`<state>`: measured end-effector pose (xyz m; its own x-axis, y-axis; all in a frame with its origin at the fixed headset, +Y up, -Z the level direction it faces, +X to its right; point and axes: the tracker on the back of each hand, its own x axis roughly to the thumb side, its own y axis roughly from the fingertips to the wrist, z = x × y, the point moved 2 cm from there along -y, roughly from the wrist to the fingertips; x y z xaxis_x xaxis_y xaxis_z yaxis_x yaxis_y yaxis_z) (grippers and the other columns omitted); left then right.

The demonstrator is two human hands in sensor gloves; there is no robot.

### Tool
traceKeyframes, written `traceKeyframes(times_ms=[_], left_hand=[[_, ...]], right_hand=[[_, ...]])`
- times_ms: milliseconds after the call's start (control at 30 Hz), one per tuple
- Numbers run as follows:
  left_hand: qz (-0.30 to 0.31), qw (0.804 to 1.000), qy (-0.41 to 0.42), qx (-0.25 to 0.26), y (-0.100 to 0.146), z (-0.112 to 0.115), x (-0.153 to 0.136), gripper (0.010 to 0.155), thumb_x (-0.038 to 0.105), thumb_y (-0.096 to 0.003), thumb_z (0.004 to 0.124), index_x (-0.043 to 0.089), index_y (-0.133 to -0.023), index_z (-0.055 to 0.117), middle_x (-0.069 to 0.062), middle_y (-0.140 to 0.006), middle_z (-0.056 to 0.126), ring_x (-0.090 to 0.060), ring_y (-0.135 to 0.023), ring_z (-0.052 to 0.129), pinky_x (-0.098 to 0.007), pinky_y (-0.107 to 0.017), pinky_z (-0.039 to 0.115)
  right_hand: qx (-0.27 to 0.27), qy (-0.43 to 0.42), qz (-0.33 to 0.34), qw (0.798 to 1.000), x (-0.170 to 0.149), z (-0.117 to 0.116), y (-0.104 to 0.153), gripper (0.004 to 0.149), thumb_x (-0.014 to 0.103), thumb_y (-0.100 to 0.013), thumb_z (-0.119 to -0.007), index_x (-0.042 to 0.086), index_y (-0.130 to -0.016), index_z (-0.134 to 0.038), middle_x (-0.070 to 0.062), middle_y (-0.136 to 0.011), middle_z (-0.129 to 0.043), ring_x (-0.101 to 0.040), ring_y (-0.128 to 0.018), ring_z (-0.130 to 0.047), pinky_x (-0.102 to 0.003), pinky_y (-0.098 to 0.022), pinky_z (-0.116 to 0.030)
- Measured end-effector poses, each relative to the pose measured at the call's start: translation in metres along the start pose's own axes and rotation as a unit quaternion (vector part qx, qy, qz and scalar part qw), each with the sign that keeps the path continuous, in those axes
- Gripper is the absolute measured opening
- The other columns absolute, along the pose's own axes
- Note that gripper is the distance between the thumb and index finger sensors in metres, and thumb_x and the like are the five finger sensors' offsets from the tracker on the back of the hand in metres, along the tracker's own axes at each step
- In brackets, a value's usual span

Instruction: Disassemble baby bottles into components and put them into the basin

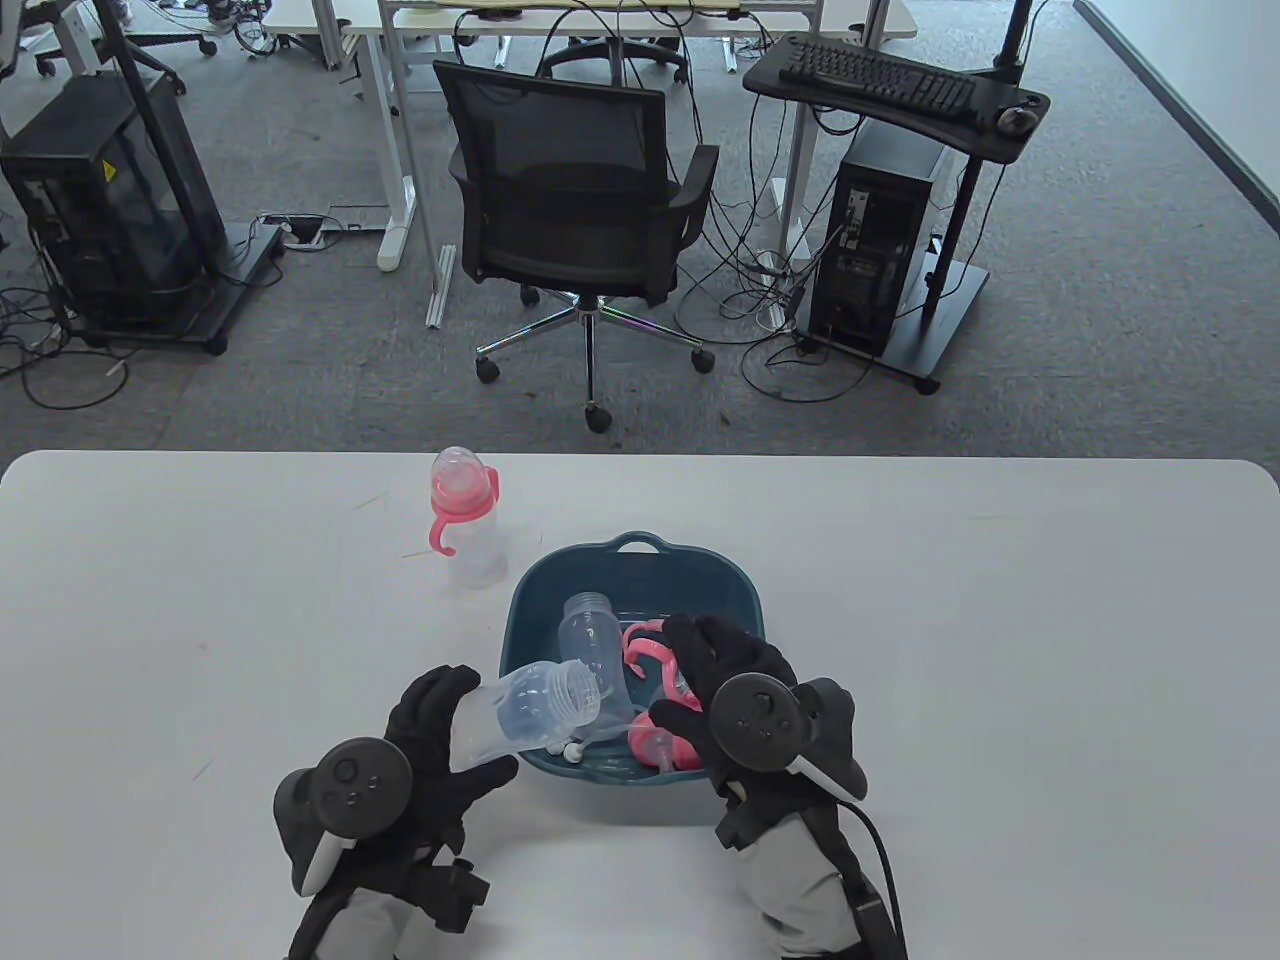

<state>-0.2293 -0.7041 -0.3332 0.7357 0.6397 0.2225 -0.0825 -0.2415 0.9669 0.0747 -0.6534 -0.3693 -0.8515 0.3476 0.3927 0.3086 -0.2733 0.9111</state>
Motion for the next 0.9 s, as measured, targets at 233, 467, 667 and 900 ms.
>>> traceKeyframes(times_ms=[233,467,667,900], left_hand=[[0.002,1.000,0.000,0.000,0.000,0.000,0.000,0.091,0.040,-0.0354,0.100,0.040,-0.104,0.041,0.006,-0.111,0.039,-0.030,-0.107,0.061,-0.057,-0.077,0.052],[0.003,1.000,0.001,0.001,0.000,0.000,0.000,0.091,0.040,-0.0354,0.100,0.040,-0.104,0.041,0.006,-0.111,0.039,-0.031,-0.107,0.061,-0.057,-0.077,0.052],[0.004,1.000,0.003,0.002,0.000,-0.001,0.001,0.091,0.040,-0.0357,0.100,0.040,-0.105,0.041,0.006,-0.111,0.039,-0.031,-0.107,0.061,-0.057,-0.077,0.052],[-0.003,1.000,0.013,0.013,0.000,-0.007,-0.001,0.091,0.041,-0.0360,0.100,0.040,-0.105,0.040,0.006,-0.111,0.039,-0.031,-0.107,0.060,-0.057,-0.077,0.051]], right_hand=[[0.042,0.061,-0.033,0.997,-0.006,-0.023,-0.003,0.074,0.039,-0.051,-0.084,0.013,-0.113,-0.053,-0.027,-0.110,-0.048,-0.052,-0.090,-0.058,-0.071,-0.067,-0.043],[0.056,0.054,-0.047,0.996,-0.014,-0.036,-0.004,0.075,0.041,-0.053,-0.080,0.011,-0.114,-0.047,-0.026,-0.113,-0.039,-0.054,-0.096,-0.047,-0.071,-0.068,-0.036],[0.034,0.026,-0.045,0.998,-0.011,-0.026,-0.002,0.075,0.042,-0.054,-0.078,0.011,-0.114,-0.045,-0.025,-0.115,-0.036,-0.054,-0.099,-0.043,-0.071,-0.069,-0.035],[-0.021,0.016,-0.039,0.999,-0.018,0.003,0.008,0.073,0.042,-0.055,-0.077,0.013,-0.113,-0.045,-0.021,-0.116,-0.040,-0.052,-0.101,-0.042,-0.070,-0.069,-0.036]])
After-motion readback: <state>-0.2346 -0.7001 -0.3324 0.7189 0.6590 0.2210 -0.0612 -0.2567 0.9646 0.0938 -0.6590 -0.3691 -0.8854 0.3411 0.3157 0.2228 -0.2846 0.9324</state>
